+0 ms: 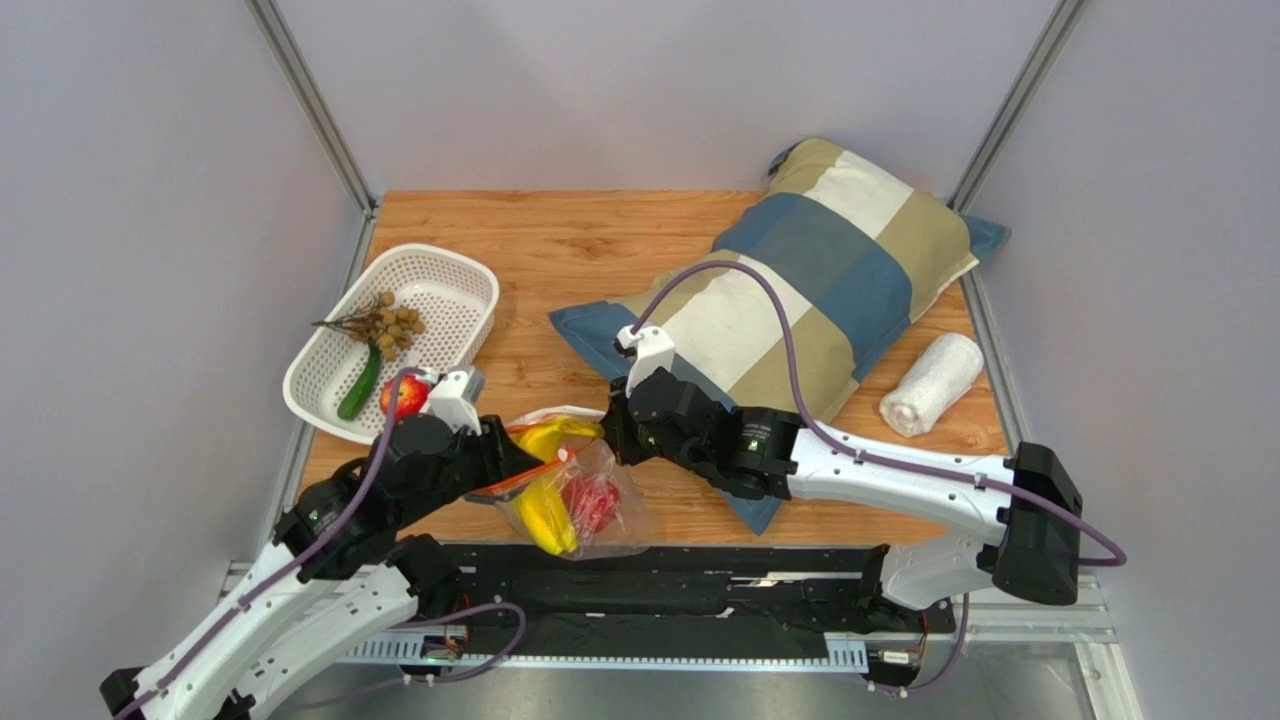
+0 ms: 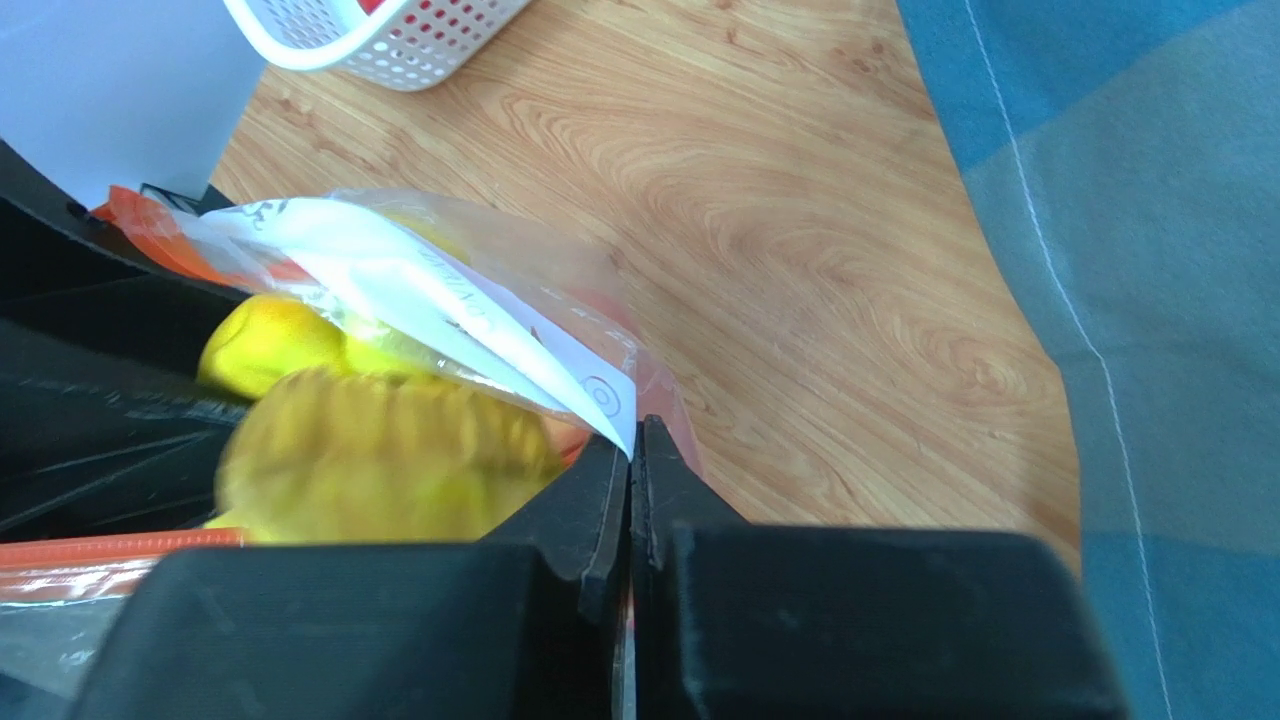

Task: Open the zip-top bag and remove the fake food

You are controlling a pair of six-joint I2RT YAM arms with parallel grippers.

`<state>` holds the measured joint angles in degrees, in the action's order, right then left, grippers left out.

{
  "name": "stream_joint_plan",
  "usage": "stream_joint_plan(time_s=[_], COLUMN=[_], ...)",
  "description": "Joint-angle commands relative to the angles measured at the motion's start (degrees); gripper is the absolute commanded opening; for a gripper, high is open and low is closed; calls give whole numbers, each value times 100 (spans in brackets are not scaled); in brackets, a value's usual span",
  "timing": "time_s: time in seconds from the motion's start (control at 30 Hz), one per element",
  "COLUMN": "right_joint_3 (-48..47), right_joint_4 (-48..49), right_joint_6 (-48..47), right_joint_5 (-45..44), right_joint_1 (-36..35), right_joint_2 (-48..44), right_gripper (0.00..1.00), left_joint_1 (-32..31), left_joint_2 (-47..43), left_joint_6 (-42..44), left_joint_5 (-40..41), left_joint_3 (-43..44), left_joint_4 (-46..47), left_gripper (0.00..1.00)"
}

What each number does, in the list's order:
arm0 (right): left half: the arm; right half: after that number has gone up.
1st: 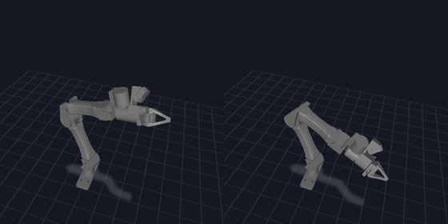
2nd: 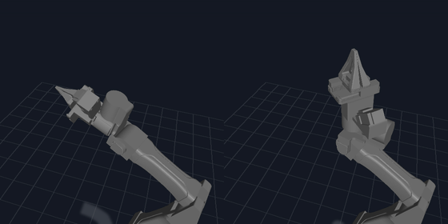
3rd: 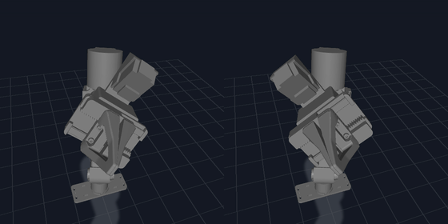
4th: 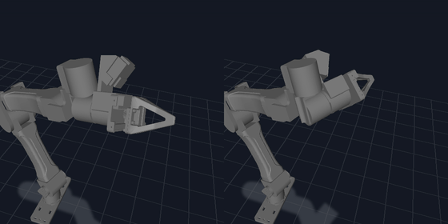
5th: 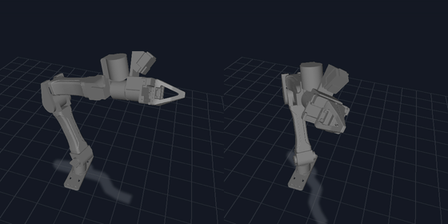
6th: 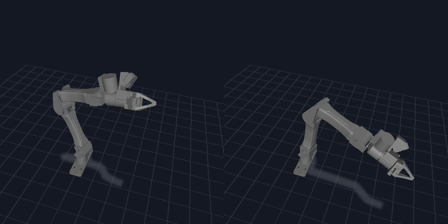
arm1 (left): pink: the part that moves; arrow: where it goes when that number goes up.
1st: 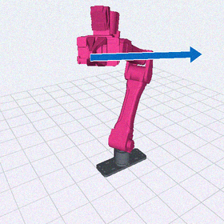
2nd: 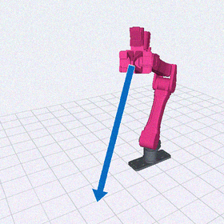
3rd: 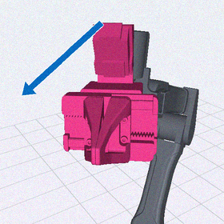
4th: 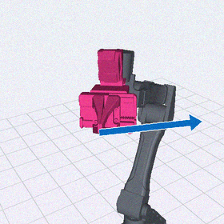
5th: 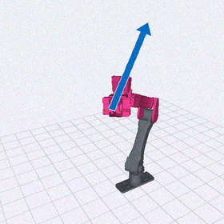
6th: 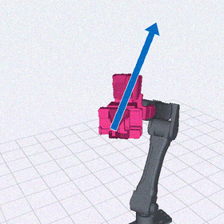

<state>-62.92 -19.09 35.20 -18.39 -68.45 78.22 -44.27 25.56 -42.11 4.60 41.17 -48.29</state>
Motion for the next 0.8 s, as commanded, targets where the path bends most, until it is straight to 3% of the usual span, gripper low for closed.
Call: stream_joint_plan(time_s=[0.0, 0.17, 0.33, 0.5, 0.77], right_joint_3=[490, 728, 974, 825, 728], right_joint_4=[-526, -298, 634, 310, 257], right_joint_6=[-620, -435, -66, 206, 163], right_joint_5=[-1044, -430, 801, 610, 442], right_joint_1=[427, 578, 481, 464, 464], right_joint_2=[19, -148, -70, 62, 88], right_gripper=[0, 0, 0, 0, 0], left_joint_1=[6, 6, 6, 6, 6], left_joint_2=[-710, -956, -1176, -1071, -623], left_joint_6=[176, 273, 343, 607, 1159], left_joint_5=[-662, -635, -654, -321, 1154], left_joint_3=[49, -108, -784, -1155, -1189], left_joint_4=[874, 1110, 2665, 4036, 4975], left_gripper=[0, 0, 0, 0, 0])
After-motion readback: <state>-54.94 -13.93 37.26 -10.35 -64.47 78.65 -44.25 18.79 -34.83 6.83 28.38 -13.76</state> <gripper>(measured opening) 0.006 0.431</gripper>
